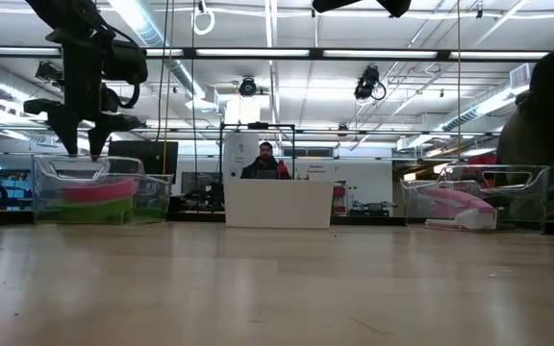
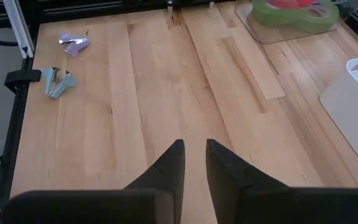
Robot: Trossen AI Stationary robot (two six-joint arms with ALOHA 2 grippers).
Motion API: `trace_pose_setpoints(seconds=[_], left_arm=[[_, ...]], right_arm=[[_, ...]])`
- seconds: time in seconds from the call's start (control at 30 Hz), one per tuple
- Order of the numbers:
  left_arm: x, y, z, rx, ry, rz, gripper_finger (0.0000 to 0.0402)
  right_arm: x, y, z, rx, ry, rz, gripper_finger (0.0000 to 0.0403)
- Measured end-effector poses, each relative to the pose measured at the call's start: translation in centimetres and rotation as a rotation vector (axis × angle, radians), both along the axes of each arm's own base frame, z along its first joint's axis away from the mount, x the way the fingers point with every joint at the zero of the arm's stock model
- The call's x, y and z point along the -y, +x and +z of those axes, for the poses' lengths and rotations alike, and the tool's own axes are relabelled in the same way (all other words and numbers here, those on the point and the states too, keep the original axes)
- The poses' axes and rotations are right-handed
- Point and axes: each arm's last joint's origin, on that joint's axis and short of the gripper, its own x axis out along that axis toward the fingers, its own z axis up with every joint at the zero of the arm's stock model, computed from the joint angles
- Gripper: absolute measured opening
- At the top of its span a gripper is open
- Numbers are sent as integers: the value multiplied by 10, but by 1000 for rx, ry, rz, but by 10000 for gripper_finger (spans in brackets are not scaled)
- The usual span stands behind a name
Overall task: Pick and place Stapler, Stapler remover, tape
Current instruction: Put the pink tape into the left transparent bin, then put the purple staple remover into the white bin
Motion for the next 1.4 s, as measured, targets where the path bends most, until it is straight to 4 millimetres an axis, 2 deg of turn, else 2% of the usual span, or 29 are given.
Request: trace_pose_setpoints(seconds=[0.17,0.37,0.47,0.6,0.77,1.07,1.2,1.4], left_arm=[[0,0,0,-14,-3,-27,220],[3,4,1,68,-124,-246,214],[9,8,9,162,-159,-362,207],[22,9,28,259,-114,-466,199],[56,7,47,394,-113,-598,195],[124,-7,54,518,-281,-721,195],[146,1,49,588,-326,-804,195],[189,27,33,647,-418,-964,195]], right_arm=[[0,0,0,0,0,0,64],[0,0,0,-1,-4,3,64],[0,0,0,-2,-7,5,64],[0,0,0,-3,-9,7,64],[0,0,0,-5,-10,7,64],[0,0,0,-8,-18,13,64],[0,0,-1,-11,-20,13,64],[0,-1,-1,-18,-15,20,64]])
